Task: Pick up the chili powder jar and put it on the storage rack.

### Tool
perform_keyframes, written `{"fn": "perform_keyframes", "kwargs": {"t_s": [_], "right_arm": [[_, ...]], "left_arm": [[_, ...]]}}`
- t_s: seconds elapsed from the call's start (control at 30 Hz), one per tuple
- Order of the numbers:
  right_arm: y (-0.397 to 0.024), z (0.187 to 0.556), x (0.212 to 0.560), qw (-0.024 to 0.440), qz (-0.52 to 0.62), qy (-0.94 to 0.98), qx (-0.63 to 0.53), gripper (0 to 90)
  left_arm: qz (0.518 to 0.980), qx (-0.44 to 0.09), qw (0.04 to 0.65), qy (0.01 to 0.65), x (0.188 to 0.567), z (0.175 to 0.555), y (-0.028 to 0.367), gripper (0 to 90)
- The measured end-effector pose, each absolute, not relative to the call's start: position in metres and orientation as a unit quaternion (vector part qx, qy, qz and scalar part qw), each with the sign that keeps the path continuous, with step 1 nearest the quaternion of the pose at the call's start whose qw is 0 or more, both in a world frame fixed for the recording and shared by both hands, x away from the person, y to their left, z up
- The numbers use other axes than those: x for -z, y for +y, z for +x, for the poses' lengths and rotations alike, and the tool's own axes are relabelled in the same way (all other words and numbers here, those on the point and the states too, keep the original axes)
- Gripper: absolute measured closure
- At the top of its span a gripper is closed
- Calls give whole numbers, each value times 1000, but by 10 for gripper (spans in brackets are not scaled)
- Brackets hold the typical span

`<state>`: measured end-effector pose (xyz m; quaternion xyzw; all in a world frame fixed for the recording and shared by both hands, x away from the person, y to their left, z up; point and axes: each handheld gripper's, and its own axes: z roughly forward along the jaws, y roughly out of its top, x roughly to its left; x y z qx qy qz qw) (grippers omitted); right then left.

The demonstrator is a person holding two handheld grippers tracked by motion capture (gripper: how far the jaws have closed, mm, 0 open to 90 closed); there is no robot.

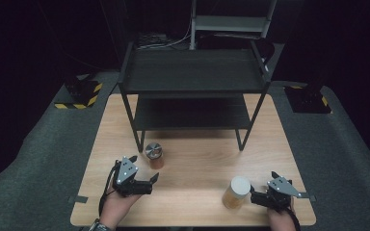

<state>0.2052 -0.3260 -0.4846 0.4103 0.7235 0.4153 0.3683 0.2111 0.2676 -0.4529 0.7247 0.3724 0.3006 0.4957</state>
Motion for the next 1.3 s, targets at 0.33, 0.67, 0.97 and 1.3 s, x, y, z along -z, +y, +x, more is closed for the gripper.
{"fn": "perform_keyframes", "kwargs": {"t_s": [0.33,0.67,0.97,1.3], "right_arm": [[-325,205,484,371,406,727,-412,7],[-325,205,485,370,408,725,-413,6],[-325,205,485,371,407,725,-414,7],[-326,205,485,371,407,724,-415,7]], "left_arm": [[722,-296,498,379,457,226,266,9],[714,-304,499,386,464,240,263,12],[709,-311,501,386,470,254,261,24],[702,-294,518,391,477,268,262,131]]}}
